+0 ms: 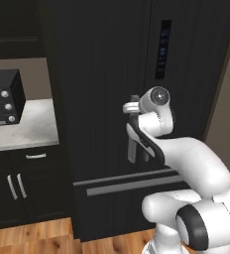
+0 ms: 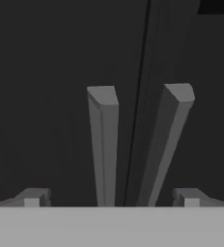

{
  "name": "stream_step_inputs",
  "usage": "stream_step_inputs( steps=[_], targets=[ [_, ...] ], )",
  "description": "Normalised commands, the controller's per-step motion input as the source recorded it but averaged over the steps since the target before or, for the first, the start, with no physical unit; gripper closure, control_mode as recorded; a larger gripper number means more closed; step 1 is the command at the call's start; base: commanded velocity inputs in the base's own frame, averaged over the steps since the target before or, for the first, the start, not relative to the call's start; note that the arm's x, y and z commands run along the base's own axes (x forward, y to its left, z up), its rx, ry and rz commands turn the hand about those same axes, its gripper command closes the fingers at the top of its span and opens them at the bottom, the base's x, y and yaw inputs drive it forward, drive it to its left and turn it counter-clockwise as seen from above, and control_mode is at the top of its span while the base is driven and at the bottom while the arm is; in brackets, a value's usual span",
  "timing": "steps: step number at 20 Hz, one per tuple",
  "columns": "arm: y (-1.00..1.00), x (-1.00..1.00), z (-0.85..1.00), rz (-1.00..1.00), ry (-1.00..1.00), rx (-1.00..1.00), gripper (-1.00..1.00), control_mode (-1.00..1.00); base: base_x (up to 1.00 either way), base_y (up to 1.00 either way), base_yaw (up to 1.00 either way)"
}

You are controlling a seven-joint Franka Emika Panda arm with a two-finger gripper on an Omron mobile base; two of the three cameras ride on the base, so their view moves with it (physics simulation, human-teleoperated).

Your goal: There is a bowl on the dining counter. Grab a lemon wedge from the fridge and place it in the bowl. Then get the liquor bottle and glass cup from the cabinet and place them next to the bowl.

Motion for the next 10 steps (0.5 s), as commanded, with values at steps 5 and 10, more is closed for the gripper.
stream_step_inputs(
  steps=[5,10],
  targets=[
    [0.00,0.36,-0.26,0.00,0.00,0.00,-1.00,-1.00,0.00,0.00,0.00],
    [0.00,0.34,-0.29,0.00,0.00,0.00,-1.00,-1.00,0.00,0.00,0.00]
  ],
)
